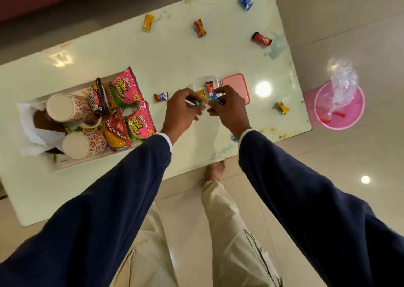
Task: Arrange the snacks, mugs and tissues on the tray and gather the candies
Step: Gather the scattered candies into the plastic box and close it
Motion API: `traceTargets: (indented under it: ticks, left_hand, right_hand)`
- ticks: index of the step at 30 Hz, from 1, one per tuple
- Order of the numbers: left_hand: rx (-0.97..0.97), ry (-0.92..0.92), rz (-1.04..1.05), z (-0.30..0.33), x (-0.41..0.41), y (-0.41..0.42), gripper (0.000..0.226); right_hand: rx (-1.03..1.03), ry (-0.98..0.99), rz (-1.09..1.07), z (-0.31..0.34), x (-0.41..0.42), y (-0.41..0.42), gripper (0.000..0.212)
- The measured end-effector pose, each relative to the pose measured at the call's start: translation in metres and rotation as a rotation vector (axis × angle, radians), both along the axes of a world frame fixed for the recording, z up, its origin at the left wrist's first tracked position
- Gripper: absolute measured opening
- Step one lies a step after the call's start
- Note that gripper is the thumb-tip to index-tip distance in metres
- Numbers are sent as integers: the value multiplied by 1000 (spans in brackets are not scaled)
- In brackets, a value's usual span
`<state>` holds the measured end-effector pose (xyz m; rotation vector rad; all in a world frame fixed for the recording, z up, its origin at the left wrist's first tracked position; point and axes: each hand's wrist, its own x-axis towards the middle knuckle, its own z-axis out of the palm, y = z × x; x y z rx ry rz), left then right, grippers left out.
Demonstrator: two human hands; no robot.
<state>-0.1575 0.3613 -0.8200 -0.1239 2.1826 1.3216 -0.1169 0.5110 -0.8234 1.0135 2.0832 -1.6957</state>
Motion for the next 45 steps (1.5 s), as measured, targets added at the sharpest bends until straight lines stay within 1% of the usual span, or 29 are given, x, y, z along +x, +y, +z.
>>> traceTargets:
  ticks: [3,5,6,9,12,13,15,18,21,23,26,28,29,30,32,34,37,39,40,42,43,45]
  left_hand:
    - [70,-65,107,1,-15,15,26]
    - [65,-61,95,0,-19,18,34]
    - [28,-22,74,0,-18,17,37]
    - [-196,239,-42,-2,-11,-2,35]
    - [-586,484,-266,-1,-15,-36,29]
    - [-718,522,-355,-4,-19,-49,28]
    - [-893,507,-548,-12,-33,-69,29]
    - [-984,458,-737,-28,-56,-87,34]
    - [-1022,480,-824,-43,-70,-82,40]
    - [-1055,510,-860,-51,-76,-74,38]
    - [-1026,503,-911,-58,-81,-65,35]
    - [-980,491,-936,-60,-84,-65,34]
    - [-935,474,-916,-61,-86,-65,32]
    - [-854,438,-856,-60,-88,-67,28]
    - [-624,359,-659,-56,-100,-67,17]
    - [-468,353,-497,-52,-120,-63,12]
    - [-374,364,-310,-42,-151,-58,20]
    - [-293,303,-198,-36,-163,-51,28]
    - [-241,263,-153,-34,-164,-45,30]
    - [-165,211,-121,-28,-156,-31,31]
    - [-149,190,-141,-27,-147,-23,31]
    - [-145,151,-205,-24,-125,-9,29]
  right_hand:
    - [109,46,134,3,2,2,36]
    - [142,83,156,5,5,2,37]
    - [143,96,140,6,7,2,36]
    - [155,93,102,6,10,5,25]
    - [134,91,137,5,7,7,17]
    - [123,93,165,4,5,5,17]
    - [116,103,229,1,-2,1,20]
    - [109,134,296,-3,-17,-9,25]
    - [108,155,337,-4,-33,-15,25]
    - [119,155,371,-5,-45,-16,24]
    - [152,154,415,-3,-67,-11,22]
    - [195,176,428,-4,-87,-4,23]
    - [214,185,424,-4,-98,0,24]
    - [231,188,414,-6,-109,4,24]
    - [312,194,393,-13,-134,15,23]
    - [440,215,417,-23,-160,27,30]
    - [565,198,542,-40,-198,40,43]
    - [633,132,689,-54,-218,43,49]
    - [669,113,756,-60,-223,43,46]
    - [745,132,837,-67,-224,39,30]
    - [755,137,845,-69,-220,38,23]
    - [711,121,830,-69,-210,40,18]
